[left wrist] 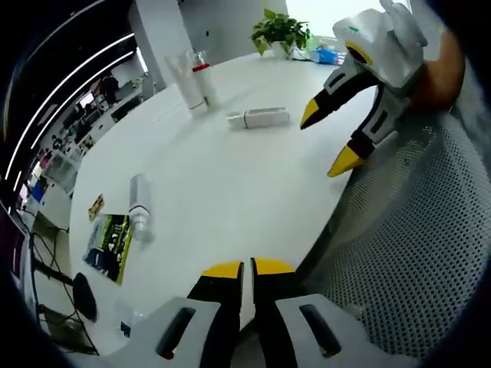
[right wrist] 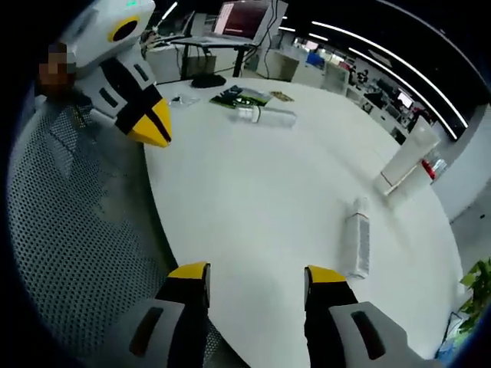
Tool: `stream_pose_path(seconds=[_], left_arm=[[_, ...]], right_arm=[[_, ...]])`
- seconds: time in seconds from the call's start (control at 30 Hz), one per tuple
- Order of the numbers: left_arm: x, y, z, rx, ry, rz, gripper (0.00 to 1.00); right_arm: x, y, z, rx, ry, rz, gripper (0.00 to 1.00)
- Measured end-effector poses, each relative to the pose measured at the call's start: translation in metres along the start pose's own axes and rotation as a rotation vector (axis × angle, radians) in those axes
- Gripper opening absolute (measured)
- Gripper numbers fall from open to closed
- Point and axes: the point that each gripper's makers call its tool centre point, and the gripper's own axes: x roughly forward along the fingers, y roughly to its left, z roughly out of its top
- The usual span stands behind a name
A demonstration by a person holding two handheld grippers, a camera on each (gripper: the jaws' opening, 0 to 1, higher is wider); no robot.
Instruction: Arrange the skincare products in the storage area until every visible bottle or jar stands upright without overlapping.
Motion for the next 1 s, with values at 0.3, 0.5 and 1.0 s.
stream_pose_path(seconds=[0.3, 0.5, 1.0], left_arm=[[0.003, -0.002, -0.002, -0.006, 0.006, -0.016, 0.00], [-0.001, 0.004, 0.007, -0.066, -0.047, -0.009, 0.00], [0.014, 0.040, 0.008, -0.329, -0.078, -0.023, 0.19]], right_arm=[[0.005, 0.006, -0.005, -0.006, 0.020, 0.033, 0.42], [0.006, 0.006, -0.010, 0.002, 0.032, 0.034, 0.41], [0.001, -0.002, -0.006, -0.008, 0.012, -0.004, 0.40]])
